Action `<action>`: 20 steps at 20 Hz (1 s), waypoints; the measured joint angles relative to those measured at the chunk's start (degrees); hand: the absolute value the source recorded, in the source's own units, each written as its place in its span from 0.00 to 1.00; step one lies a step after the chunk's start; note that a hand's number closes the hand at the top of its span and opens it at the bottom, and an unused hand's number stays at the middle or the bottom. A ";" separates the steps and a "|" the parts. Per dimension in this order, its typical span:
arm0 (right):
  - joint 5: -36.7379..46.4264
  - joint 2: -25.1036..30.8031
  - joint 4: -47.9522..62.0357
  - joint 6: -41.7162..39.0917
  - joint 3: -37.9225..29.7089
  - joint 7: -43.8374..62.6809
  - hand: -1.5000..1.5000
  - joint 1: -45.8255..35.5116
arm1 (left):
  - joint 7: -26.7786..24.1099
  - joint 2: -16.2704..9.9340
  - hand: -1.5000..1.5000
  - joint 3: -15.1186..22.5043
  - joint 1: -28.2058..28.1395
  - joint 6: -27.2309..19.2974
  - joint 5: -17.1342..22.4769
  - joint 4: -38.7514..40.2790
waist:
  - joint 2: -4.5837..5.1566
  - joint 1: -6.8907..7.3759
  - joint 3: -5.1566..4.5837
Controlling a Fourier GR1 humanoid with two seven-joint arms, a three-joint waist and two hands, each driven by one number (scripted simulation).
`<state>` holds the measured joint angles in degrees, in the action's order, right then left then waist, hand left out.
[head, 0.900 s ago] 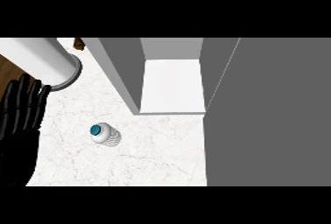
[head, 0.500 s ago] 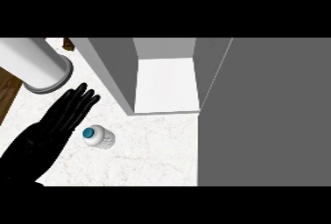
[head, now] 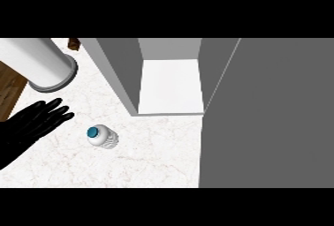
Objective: Pick up the bottled water, place it into the cabinet and close the cabinet
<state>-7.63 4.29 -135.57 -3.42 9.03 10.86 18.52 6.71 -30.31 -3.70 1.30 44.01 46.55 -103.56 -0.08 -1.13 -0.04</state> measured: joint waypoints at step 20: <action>2.22 0.17 -6.58 -3.88 5.50 -7.11 0.00 19.17 | -2.84 5.52 0.00 -7.38 3.87 7.90 -13.24 14.84 | -0.02 0.23 0.02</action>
<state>-5.41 4.46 -142.16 -7.30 14.53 3.75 37.69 3.87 -24.79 -11.08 5.16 51.91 33.31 -88.72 -0.11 -0.90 -0.03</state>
